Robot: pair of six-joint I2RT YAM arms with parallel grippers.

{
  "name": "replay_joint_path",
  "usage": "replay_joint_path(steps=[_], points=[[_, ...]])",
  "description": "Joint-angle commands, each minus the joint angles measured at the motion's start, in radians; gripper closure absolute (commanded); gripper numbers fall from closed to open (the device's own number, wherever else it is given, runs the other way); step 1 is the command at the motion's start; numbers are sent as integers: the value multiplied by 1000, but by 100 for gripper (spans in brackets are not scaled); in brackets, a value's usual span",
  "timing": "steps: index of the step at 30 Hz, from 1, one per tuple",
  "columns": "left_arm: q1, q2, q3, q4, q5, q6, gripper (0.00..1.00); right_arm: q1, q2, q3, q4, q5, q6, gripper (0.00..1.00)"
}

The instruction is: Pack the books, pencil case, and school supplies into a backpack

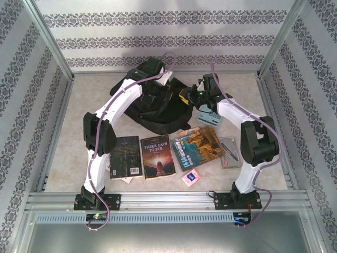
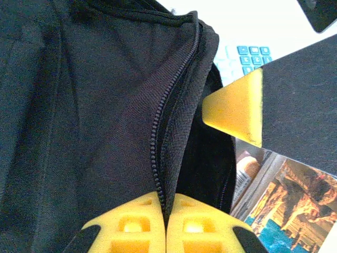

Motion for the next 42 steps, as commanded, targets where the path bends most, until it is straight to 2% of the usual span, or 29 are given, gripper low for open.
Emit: replay_joint_path(steps=[1, 3, 9, 13, 15, 19, 26, 28, 32, 34, 35, 38, 42], points=[[12, -42, 40, 7, 1, -45, 100, -14, -111, -9, -92, 90, -108, 66], [29, -84, 34, 23, -33, -73, 100, -13, -152, 1, -184, 153, -176, 55], [65, -209, -26, 83, -147, -136, 100, -2, -188, 50, -471, 281, -342, 51], [94, -269, -102, 143, -149, -183, 100, 50, -251, 12, -571, 362, -434, 44], [118, -287, -140, 176, -114, -214, 100, 82, -291, -19, -613, 408, -469, 40], [164, -311, -192, 230, -41, -271, 100, 176, -369, -92, -718, 501, -507, 29], [187, -303, -246, 294, 49, -315, 100, 349, -514, -262, -828, 480, -513, 28], [187, -294, -246, 298, 71, -315, 100, 441, -533, -301, -868, 504, -496, 16], [188, -289, -255, 311, 106, -319, 100, 624, -519, -370, -905, 511, -454, 13], [187, -286, -258, 312, 123, -319, 100, 716, -514, -407, -898, 532, -441, 3], [187, -284, -258, 311, 130, -317, 100, 748, -509, -419, -898, 546, -435, 2], [187, -287, -264, 313, 144, -313, 100, 798, -473, -452, -899, 575, -417, 2], [186, -291, -278, 317, 166, -308, 100, 815, -430, -477, -857, 587, -422, 2]])
